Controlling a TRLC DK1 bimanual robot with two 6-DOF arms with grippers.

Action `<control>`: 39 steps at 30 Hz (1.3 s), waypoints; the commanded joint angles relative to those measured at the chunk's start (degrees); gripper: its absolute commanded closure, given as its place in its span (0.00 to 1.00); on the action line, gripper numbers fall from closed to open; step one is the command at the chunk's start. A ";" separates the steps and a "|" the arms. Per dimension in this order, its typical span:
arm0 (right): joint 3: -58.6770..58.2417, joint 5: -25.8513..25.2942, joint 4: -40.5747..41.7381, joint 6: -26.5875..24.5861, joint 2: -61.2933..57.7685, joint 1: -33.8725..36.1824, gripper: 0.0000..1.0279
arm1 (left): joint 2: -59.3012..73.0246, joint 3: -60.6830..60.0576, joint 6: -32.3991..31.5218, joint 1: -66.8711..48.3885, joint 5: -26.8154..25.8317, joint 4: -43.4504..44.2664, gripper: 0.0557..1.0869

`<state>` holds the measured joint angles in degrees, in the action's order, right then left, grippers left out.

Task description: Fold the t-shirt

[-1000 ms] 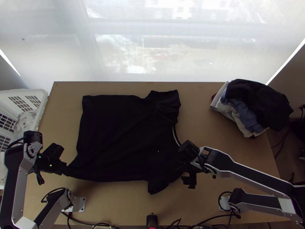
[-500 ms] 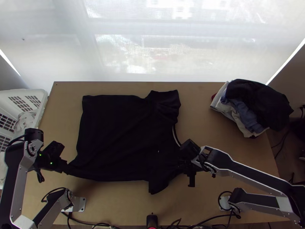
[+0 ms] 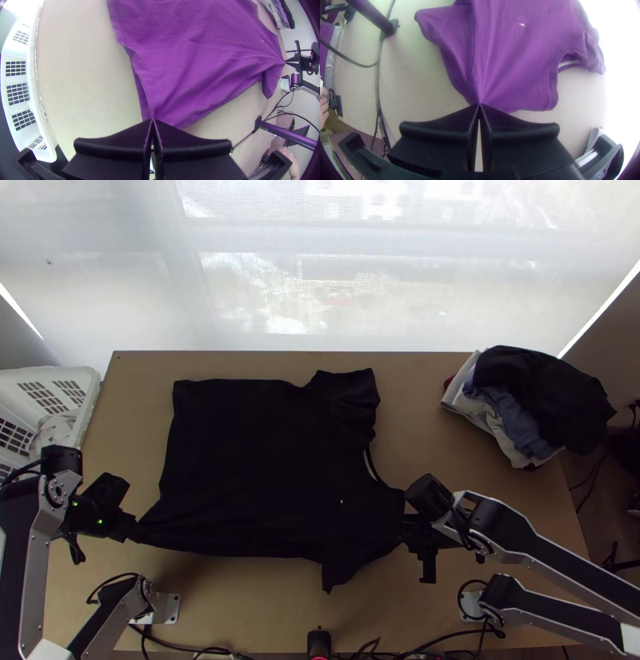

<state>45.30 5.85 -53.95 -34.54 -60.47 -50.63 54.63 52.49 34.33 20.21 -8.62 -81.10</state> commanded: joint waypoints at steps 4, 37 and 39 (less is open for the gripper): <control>4.36 0.48 -10.91 -1.49 4.57 -1.40 0.97 | -1.46 3.50 3.47 0.89 -0.08 -2.92 0.97; 1.02 4.08 -5.46 -8.08 -3.25 4.23 0.04 | 3.38 -4.68 5.93 -3.42 -10.45 7.71 0.26; 1.90 4.08 -3.26 -8.52 -3.69 7.57 0.04 | 4.34 -1.69 3.55 -2.80 -12.30 10.00 0.26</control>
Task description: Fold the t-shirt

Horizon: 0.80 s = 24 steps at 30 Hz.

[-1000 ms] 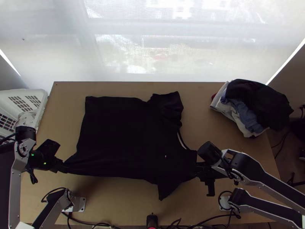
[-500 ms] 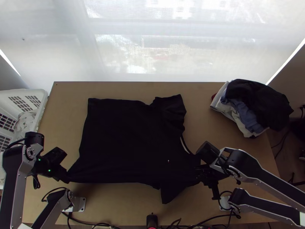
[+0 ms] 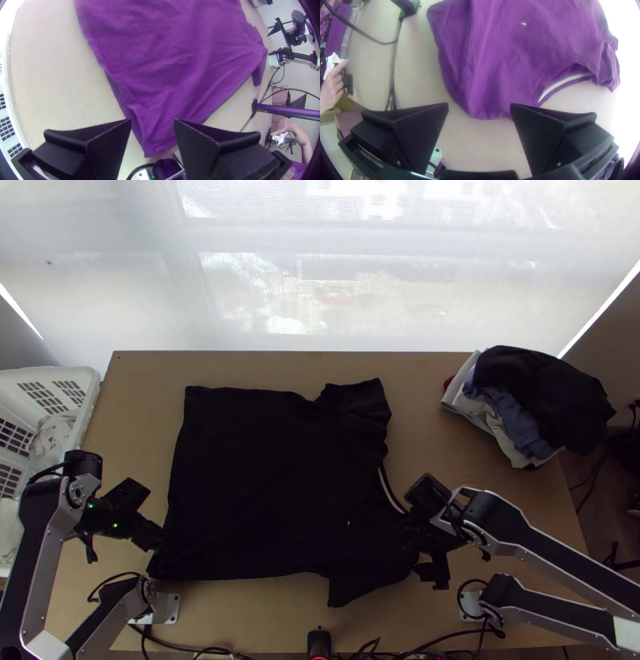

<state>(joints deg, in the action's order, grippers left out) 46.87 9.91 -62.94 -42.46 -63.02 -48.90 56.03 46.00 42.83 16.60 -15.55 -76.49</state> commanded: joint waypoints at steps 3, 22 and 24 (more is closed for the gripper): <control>2.61 0.02 8.80 -0.96 -3.16 9.97 0.04 | 7.16 9.02 -11.80 1.68 -6.42 13.91 0.21; 16.50 0.20 16.79 2.99 -14.14 14.36 0.04 | 56.91 42.42 -40.72 -9.13 4.74 51.79 0.22; 17.73 0.20 16.88 2.99 -14.76 15.42 0.04 | 59.63 44.09 -41.07 -9.48 6.06 51.88 0.22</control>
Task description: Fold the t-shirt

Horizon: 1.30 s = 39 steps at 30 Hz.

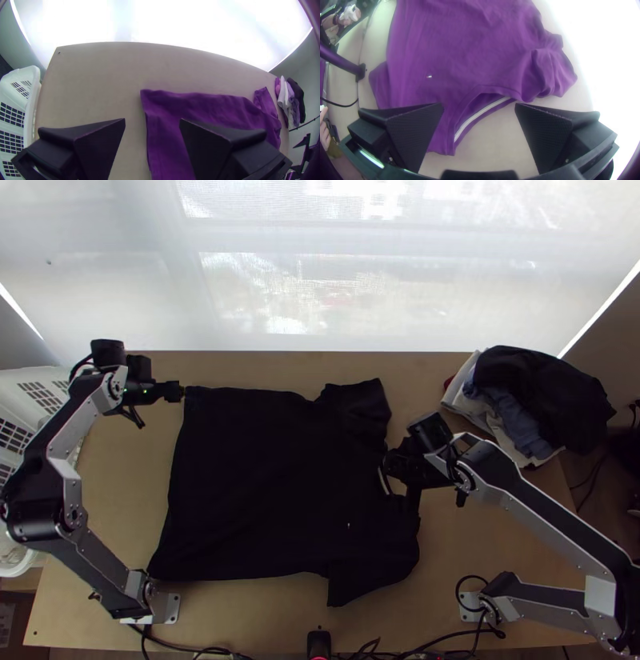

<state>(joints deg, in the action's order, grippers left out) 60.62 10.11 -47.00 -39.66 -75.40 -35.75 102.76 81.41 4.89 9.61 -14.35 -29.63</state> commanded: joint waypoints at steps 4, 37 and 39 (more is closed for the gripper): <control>6.97 0.00 1.39 0.72 -4.32 4.02 0.04 | 16.33 9.56 -4.97 -2.49 5.12 5.46 0.22; 28.50 -1.67 13.60 3.71 -32.80 15.62 0.04 | 19.85 12.37 -7.17 -4.95 0.64 2.38 0.91; 32.98 -1.67 13.60 7.14 -37.10 16.76 0.04 | 19.58 12.37 -7.26 -5.04 0.64 2.03 0.95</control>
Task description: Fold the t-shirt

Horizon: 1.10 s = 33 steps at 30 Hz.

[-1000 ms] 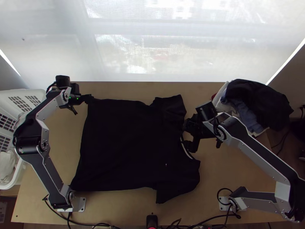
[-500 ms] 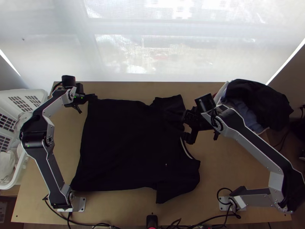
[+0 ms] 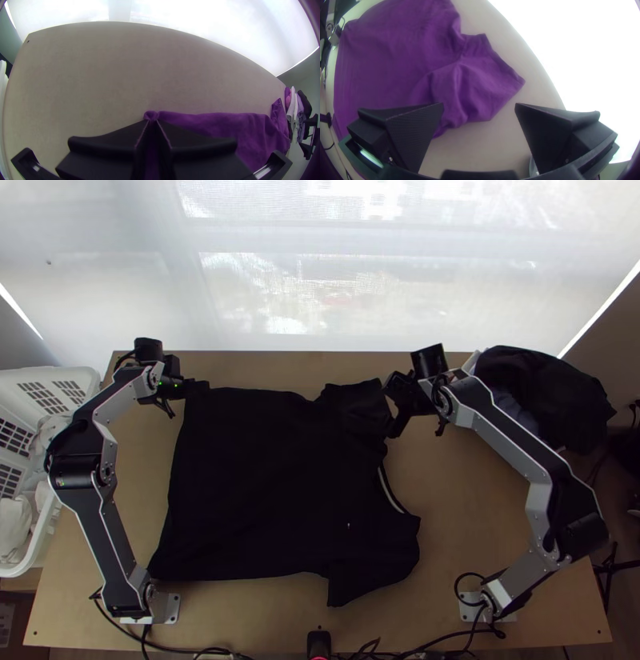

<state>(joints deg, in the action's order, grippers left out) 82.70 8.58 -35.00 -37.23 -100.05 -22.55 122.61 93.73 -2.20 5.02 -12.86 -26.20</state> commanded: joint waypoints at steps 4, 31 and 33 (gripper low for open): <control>18.55 0.12 0.73 8.93 -19.74 4.79 0.04 | -1.05 0.05 -0.26 -0.53 -0.94 -2.19 0.96; 41.41 7.77 -12.90 15.26 -39.34 6.20 0.22 | -3.87 -1.36 0.18 -1.24 -0.85 -3.51 0.96; 41.49 8.03 -13.34 15.00 -39.52 6.29 0.29 | -3.95 -1.36 0.26 -1.24 -0.85 -3.78 0.96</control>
<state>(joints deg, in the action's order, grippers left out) 122.30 15.90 -46.98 -22.06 -137.91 -16.73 119.07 92.40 -2.35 3.79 -13.74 -29.50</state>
